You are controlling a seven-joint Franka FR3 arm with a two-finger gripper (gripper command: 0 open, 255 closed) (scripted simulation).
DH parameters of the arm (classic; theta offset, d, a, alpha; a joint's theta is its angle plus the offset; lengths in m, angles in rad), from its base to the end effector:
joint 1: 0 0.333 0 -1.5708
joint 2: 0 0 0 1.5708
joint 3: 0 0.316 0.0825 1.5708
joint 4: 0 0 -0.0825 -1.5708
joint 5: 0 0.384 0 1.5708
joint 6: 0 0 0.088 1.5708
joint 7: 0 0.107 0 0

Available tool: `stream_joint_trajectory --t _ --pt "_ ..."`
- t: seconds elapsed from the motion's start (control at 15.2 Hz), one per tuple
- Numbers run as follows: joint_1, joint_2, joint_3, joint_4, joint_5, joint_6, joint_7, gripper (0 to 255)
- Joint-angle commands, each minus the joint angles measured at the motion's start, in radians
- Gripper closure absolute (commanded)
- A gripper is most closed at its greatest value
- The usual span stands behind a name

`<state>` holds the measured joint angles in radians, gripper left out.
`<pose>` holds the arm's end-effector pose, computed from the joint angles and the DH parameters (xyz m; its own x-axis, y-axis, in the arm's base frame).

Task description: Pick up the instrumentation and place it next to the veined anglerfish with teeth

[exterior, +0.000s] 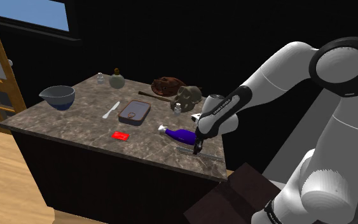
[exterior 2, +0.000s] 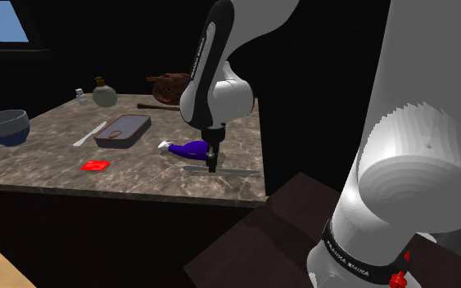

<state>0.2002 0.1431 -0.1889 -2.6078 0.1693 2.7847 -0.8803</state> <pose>0.4406 -0.0051 0.2075 0.7398 0.6708 0.0519 0.6716 -0.7409 0.0030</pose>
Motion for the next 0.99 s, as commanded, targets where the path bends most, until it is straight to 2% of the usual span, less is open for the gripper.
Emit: stream_joint_trajectory --t 0.0,0.46,0.92 --pt "0.0 0.0 0.0 0.0 0.0 0.0 0.0 255" --pt "0.0 0.0 0.0 0.0 0.0 0.0 0.0 255" --pt "0.009 -0.109 -0.024 -0.003 -0.079 -0.102 0.06 255"
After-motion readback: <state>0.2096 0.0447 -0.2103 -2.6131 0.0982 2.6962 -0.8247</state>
